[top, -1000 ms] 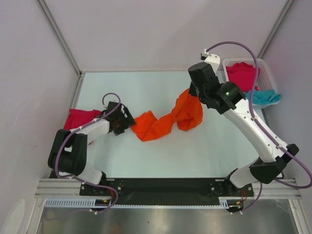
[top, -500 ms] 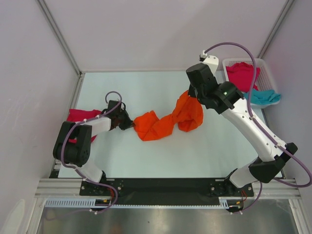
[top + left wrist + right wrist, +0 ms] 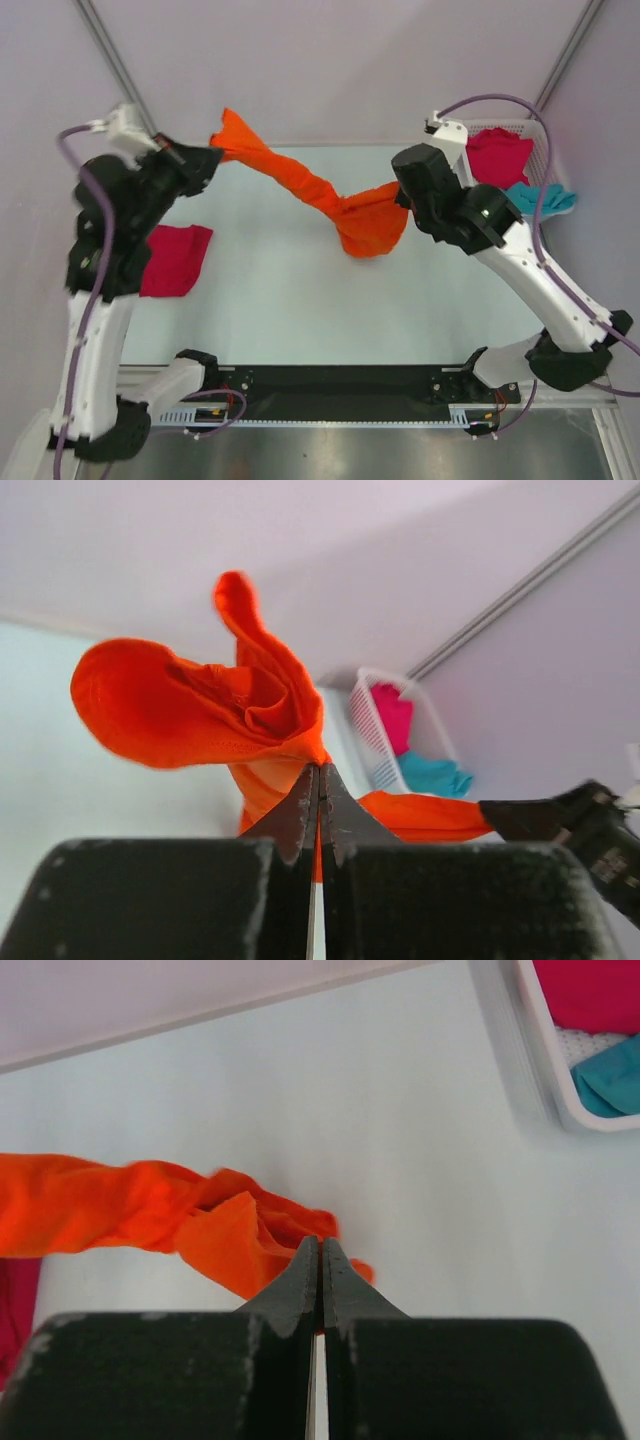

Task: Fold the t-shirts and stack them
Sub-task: Flatten out the tshirt

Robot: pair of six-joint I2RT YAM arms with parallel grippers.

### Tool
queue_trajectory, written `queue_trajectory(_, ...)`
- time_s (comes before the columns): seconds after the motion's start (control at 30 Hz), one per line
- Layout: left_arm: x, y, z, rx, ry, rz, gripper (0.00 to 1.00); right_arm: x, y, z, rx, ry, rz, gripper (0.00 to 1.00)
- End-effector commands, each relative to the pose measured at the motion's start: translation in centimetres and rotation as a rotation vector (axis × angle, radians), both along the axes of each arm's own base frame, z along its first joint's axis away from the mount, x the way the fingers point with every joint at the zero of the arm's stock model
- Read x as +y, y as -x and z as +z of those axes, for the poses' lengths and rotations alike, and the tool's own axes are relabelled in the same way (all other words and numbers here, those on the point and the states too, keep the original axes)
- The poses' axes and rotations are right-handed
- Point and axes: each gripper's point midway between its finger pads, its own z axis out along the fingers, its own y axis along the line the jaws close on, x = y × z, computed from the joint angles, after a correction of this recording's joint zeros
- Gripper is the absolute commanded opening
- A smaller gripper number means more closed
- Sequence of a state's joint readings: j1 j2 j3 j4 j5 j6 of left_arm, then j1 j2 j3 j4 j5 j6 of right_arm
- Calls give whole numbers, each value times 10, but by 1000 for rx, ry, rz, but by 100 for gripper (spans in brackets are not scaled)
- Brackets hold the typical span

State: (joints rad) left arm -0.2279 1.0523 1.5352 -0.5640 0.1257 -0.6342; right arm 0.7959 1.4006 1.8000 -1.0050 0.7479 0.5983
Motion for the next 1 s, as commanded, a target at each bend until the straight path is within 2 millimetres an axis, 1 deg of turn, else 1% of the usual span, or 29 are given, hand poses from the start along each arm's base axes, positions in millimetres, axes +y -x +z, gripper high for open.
queue_trajectory(0.0,20,40,-29,124,-42,48,0,-43,40,35,-127,-67,-118,0)
queue_trajectory(0.03,21,43,-30,127,-36,54,0,-54,48,41,-160,-97,-155,0)
queue_trajectory(0.07,23,45,-32,135,-33,65,0,-54,54,41,-167,-106,-152,0)
queue_trajectory(0.1,24,48,-35,138,-24,70,0,-59,58,38,-162,-98,-161,0)
queue_trajectory(0.2,26,48,-37,149,-19,87,0,-75,65,42,-189,-112,-201,0)
queue_trajectory(0.23,31,50,-38,158,-22,110,0,-81,66,46,-205,-113,-222,0)
queue_trajectory(0.27,33,51,-34,148,-22,122,0,-85,68,49,-214,-118,-228,0)
queue_trajectory(0.3,37,55,-26,127,-18,137,0,-87,68,52,-224,-117,-237,0)
queue_trajectory(0.33,46,54,-24,123,-24,187,0,-93,69,59,-244,-116,-257,0)
queue_trajectory(0.37,48,56,-16,103,-22,196,0,-93,67,63,-253,-106,-258,0)
queue_trajectory(0.4,50,54,-15,103,-29,204,0,-98,63,66,-259,-92,-276,0)
queue_trajectory(0.43,51,51,-15,106,-34,207,0,-97,59,67,-252,-91,-269,0)
queue_trajectory(0.47,48,48,-16,113,-34,190,0,-93,50,65,-238,-63,-255,0)
queue_trajectory(0.53,46,31,-29,148,-40,190,0,-93,34,57,-187,-72,-241,0)
queue_trajectory(0.57,40,24,-48,192,-44,161,0,-88,29,52,-171,-62,-233,0)
queue_trajectory(0.6,40,14,-64,230,-47,163,0,-84,21,43,-149,-29,-228,0)
queue_trajectory(0.63,37,3,-70,226,-37,155,0,-81,14,35,-126,-11,-222,0)
queue_trajectory(0.67,31,-5,-103,297,-37,119,0,-77,7,24,-103,7,-215,0)
queue_trajectory(0.7,32,-18,-126,356,-25,132,0,-71,-4,9,-62,43,-207,0)
queue_trajectory(0.73,30,-29,-140,376,-19,131,0,-66,-10,-3,-31,48,-196,0)
queue_trajectory(0.77,30,-34,-171,446,-21,130,0,-68,-18,-16,-5,63,-207,0)
queue_trajectory(0.8,29,-43,-194,504,-22,130,0,-63,-24,-25,14,65,-198,0)
queue_trajectory(0.83,28,-49,-201,513,-25,129,0,-60,-31,-33,28,96,-188,0)
queue_trajectory(0.87,28,-57,-214,545,-35,134,0,-59,-41,-32,10,93,-192,0)
queue_trajectory(0.9,30,-63,-215,544,-38,141,0,-58,-48,-22,-9,86,-191,0)
queue_trajectory(0.93,29,-68,-215,551,-42,134,0,-56,-61,-27,7,119,-188,0)
queue_trajectory(0.97,31,-82,-201,530,-42,141,0,-62,-70,-18,0,126,-206,0)
